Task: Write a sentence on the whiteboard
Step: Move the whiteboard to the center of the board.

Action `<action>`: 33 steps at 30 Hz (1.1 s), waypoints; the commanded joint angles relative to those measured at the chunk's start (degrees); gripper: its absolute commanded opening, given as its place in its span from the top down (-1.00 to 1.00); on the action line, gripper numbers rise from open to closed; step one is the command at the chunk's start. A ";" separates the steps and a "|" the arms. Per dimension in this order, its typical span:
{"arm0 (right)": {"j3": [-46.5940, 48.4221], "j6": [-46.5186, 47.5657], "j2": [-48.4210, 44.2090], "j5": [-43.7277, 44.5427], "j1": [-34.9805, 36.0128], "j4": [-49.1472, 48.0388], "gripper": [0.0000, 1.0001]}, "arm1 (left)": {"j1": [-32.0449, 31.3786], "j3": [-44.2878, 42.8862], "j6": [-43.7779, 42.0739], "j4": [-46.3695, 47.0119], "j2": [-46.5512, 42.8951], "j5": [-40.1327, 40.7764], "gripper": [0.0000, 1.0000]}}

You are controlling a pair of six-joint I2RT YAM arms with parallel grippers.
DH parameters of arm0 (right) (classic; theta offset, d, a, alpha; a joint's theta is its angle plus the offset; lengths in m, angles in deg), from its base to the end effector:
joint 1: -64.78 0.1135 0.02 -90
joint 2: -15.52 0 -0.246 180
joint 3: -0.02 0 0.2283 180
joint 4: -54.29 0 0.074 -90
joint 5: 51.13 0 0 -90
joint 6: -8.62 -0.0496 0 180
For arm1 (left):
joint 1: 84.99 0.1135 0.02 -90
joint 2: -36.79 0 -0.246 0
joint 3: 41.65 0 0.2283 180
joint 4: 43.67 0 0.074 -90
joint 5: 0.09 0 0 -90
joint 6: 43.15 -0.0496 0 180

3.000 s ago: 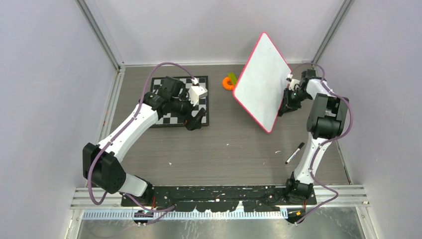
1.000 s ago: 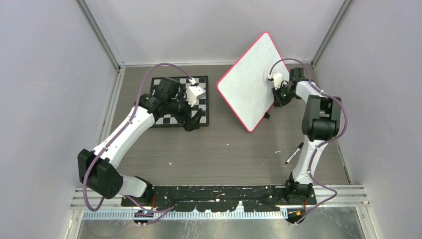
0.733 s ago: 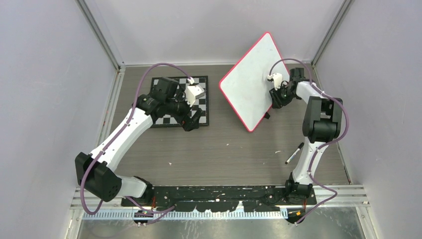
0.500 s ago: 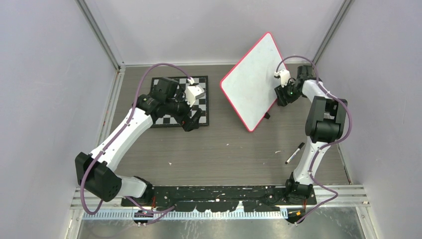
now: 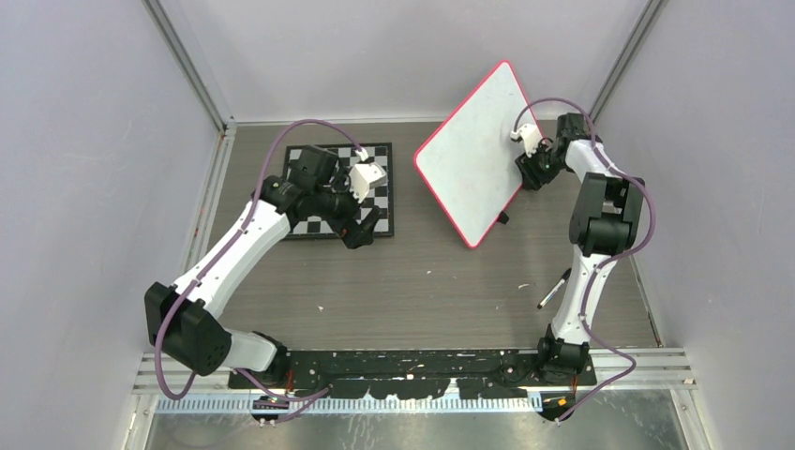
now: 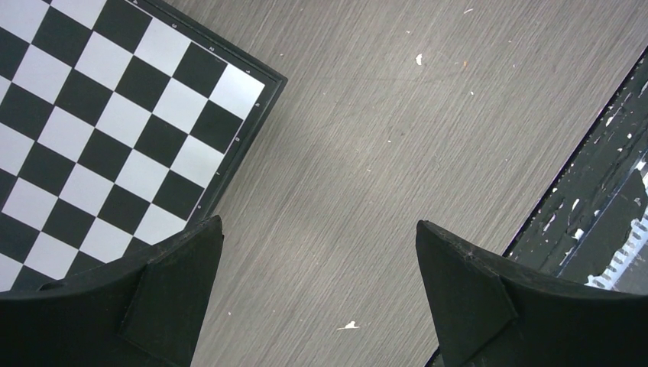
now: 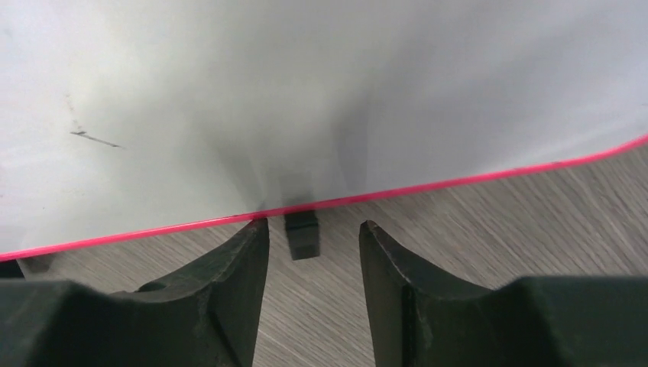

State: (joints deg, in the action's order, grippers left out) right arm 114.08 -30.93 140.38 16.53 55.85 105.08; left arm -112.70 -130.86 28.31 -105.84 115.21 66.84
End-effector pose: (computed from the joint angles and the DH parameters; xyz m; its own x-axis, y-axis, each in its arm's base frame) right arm 0.4395 -0.0500 0.1671 -0.5262 -0.6393 -0.5607 -0.6923 0.7050 -0.1540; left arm 0.2296 -0.1425 0.3038 -0.4509 0.5673 -0.6891 0.8308 0.5489 -0.0918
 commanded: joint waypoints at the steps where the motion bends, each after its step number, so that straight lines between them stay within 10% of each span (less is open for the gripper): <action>1: 1.79 4.55 0.76 -1.67 1.51 3.78 0.02 | -0.16 -2.44 -0.85 -0.17 0.47 0.14 -1.00; 13: -12.52 -4.64 -6.95 0.37 4.35 -6.26 0.97 | -0.16 -1.79 2.67 1.73 -0.11 0.44 -0.99; 33: -40.90 -21.86 -27.19 14.71 14.21 -15.01 0.99 | -0.03 -0.48 7.02 5.77 -2.40 -0.56 -0.99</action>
State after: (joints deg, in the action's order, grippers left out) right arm 76.18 -53.27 116.58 30.71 69.10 88.07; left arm -112.70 -130.99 34.01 -102.32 115.16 67.21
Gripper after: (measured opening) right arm 0.230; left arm 0.996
